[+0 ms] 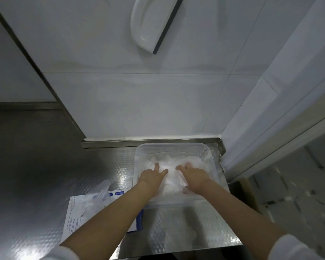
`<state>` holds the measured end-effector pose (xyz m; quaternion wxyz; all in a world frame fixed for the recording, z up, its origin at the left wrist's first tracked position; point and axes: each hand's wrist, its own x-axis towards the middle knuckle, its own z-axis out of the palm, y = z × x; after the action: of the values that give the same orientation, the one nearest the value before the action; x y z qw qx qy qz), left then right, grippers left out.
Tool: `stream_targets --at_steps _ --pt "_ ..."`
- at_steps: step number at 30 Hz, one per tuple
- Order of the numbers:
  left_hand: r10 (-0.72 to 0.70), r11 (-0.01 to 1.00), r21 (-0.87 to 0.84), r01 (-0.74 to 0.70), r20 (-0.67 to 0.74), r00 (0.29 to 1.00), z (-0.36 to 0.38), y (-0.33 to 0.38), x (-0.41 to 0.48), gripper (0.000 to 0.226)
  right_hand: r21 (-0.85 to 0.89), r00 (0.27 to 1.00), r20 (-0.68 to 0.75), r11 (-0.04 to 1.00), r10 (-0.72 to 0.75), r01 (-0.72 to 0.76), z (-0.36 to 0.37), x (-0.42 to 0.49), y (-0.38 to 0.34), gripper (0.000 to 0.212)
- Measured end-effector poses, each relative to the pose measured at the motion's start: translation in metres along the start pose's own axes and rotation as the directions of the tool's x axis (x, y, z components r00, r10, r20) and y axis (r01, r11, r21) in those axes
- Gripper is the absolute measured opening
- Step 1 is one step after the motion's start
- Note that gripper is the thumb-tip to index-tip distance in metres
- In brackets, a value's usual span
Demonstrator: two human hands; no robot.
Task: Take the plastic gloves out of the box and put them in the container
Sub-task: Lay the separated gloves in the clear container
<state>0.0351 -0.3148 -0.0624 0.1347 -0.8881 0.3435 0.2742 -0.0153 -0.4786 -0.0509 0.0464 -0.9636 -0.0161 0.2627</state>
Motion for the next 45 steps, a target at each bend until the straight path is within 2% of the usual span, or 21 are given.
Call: stream_targets --at_steps 3,8,11,13,15,17,20,22,24,27,28,30,32,36,40,43,45 --pt "-0.004 0.998 0.064 0.002 0.045 0.999 0.003 -0.001 0.002 0.101 -0.027 0.999 0.041 0.999 0.025 -0.024 0.007 0.003 0.003 0.082" --pt "-0.007 0.998 0.057 0.001 0.105 0.994 0.004 -0.002 0.005 0.106 -0.054 0.997 0.078 0.998 0.028 -0.024 0.009 0.007 0.005 0.083" --pt "0.024 0.999 0.044 -0.028 0.086 0.996 -0.008 -0.003 -0.002 0.08 0.027 0.996 0.063 0.998 0.059 -0.061 0.0 0.003 0.001 0.078" --pt "0.061 0.996 0.064 -0.06 -0.017 0.998 -0.022 -0.008 -0.013 0.056 0.082 0.998 0.015 0.994 0.067 -0.068 -0.011 -0.006 -0.004 0.065" --pt "0.082 0.995 0.069 -0.071 -0.185 0.979 -0.036 -0.017 -0.028 0.044 0.108 0.993 -0.11 0.993 0.05 -0.038 -0.022 -0.018 -0.015 0.05" --pt "0.061 0.997 -0.021 -0.075 -0.397 0.916 -0.048 -0.029 -0.045 0.041 0.197 0.947 -0.319 0.98 0.026 0.039 -0.031 -0.029 -0.028 0.041" --pt "-0.065 0.97 -0.225 -0.096 -0.614 0.787 -0.048 -0.05 -0.077 0.041 0.28 0.781 -0.624 0.925 -0.029 0.258 -0.039 -0.048 -0.065 0.033" --pt "-0.154 0.947 -0.313 -0.076 -0.647 0.747 -0.031 -0.068 -0.098 0.038 0.246 0.703 -0.702 0.887 -0.114 0.39 -0.034 -0.058 -0.093 0.029" --pt "-0.261 0.917 -0.4 -0.007 -0.611 0.747 -0.006 -0.088 -0.114 0.034 0.224 0.717 -0.658 0.848 -0.232 0.48 -0.022 -0.064 -0.12 0.032" --pt "-0.345 0.893 -0.427 0.142 -0.448 0.825 0.037 -0.115 -0.136 0.034 0.113 0.694 -0.55 0.782 -0.465 0.613 0.005 -0.064 -0.153 0.048" --pt "-0.34 0.884 -0.442 0.151 -0.386 0.857 0.052 -0.12 -0.141 0.036 0.122 0.717 -0.497 0.778 -0.49 0.616 0.014 -0.062 -0.163 0.051" --pt "-0.28 0.856 -0.505 0.114 -0.266 0.922 0.077 -0.127 -0.152 0.043 0.159 0.783 -0.424 0.814 -0.455 0.559 0.027 -0.058 -0.184 0.054" --pt "-0.178 0.877 -0.476 0.063 -0.201 0.963 0.094 -0.128 -0.156 0.053 0.135 0.87 -0.314 0.889 -0.381 0.438 0.033 -0.05 -0.198 0.053" --pt "-0.105 0.891 -0.455 0.008 -0.188 0.976 0.105 -0.126 -0.159 0.075 0.056 0.947 -0.186 0.96 -0.261 0.276 0.036 -0.034 -0.212 0.041" --pt "-0.101 0.914 -0.405 0.006 -0.214 0.972 0.113 -0.125 -0.161 0.081 -0.002 0.952 -0.23 0.978 -0.201 0.206 0.031 -0.028 -0.218 0.027" --pt "-0.107 0.902 -0.432 -0.005 -0.234 0.966 0.115 -0.123 -0.161 0.083 -0.026 0.884 -0.396 0.966 -0.247 0.258 0.028 -0.029 -0.22 0.017" --pt "-0.121 0.896 -0.443 0.005 -0.235 0.964 0.115 -0.125 -0.16 0.083 0.044 0.841 -0.491 0.958 -0.227 0.284 0.029 -0.031 -0.22 0.012"
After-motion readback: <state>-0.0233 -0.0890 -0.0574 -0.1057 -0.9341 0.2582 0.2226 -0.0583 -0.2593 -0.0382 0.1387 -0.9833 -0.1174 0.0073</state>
